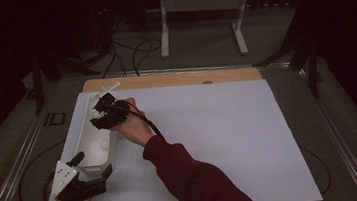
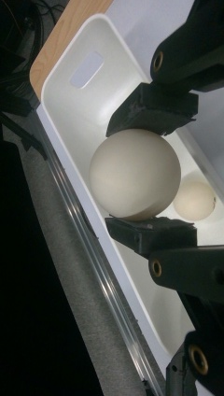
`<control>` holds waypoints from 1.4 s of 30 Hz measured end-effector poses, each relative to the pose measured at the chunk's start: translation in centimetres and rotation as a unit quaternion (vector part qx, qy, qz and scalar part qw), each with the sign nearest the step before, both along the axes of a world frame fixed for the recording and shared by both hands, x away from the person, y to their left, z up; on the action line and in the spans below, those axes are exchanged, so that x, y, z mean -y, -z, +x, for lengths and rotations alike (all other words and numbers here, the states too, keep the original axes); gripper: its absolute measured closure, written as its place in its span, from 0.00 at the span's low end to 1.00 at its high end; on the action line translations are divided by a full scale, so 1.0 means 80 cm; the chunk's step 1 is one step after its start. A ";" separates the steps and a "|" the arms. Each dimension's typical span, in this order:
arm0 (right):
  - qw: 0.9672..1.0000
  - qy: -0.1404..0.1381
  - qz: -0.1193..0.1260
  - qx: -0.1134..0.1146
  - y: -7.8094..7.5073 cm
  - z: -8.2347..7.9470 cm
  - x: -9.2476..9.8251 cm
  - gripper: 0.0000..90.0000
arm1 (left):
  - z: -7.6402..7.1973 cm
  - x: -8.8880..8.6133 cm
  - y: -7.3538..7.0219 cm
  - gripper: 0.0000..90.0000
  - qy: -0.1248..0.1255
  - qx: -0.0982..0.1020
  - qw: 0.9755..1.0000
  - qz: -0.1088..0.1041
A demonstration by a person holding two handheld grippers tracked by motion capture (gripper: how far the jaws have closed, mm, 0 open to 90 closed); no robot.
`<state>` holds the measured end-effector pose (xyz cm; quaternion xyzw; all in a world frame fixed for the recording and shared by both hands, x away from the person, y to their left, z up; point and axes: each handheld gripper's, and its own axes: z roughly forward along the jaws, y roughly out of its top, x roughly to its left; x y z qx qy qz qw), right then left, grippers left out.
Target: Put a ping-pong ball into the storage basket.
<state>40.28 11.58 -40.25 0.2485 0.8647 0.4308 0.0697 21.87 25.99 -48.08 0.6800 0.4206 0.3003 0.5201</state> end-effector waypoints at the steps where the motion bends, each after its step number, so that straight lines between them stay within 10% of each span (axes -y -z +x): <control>1: 1.000 -0.001 0.000 0.000 0.000 0.000 -0.001 0.56 | 0.000 0.000 0.000 0.00 0.000 0.000 1.000 0.000; 11: 1.000 -0.002 -0.002 0.001 0.002 -0.002 -0.010 0.56 | 0.000 -0.001 0.000 0.00 -0.002 0.000 1.000 -0.003; 14: 1.000 -0.015 0.005 -0.010 0.002 0.000 -0.011 0.27 | 0.000 0.000 0.000 0.00 -0.002 -0.001 1.000 -0.002; 17: 1.000 -0.005 0.004 -0.013 0.002 0.001 -0.007 0.19 | 0.000 -0.001 0.000 0.00 -0.002 -0.001 1.000 -0.002; 42: 0.999 0.025 0.030 0.000 -0.001 -0.004 0.058 0.13 | 0.003 0.004 0.001 0.00 0.000 -0.001 1.000 0.005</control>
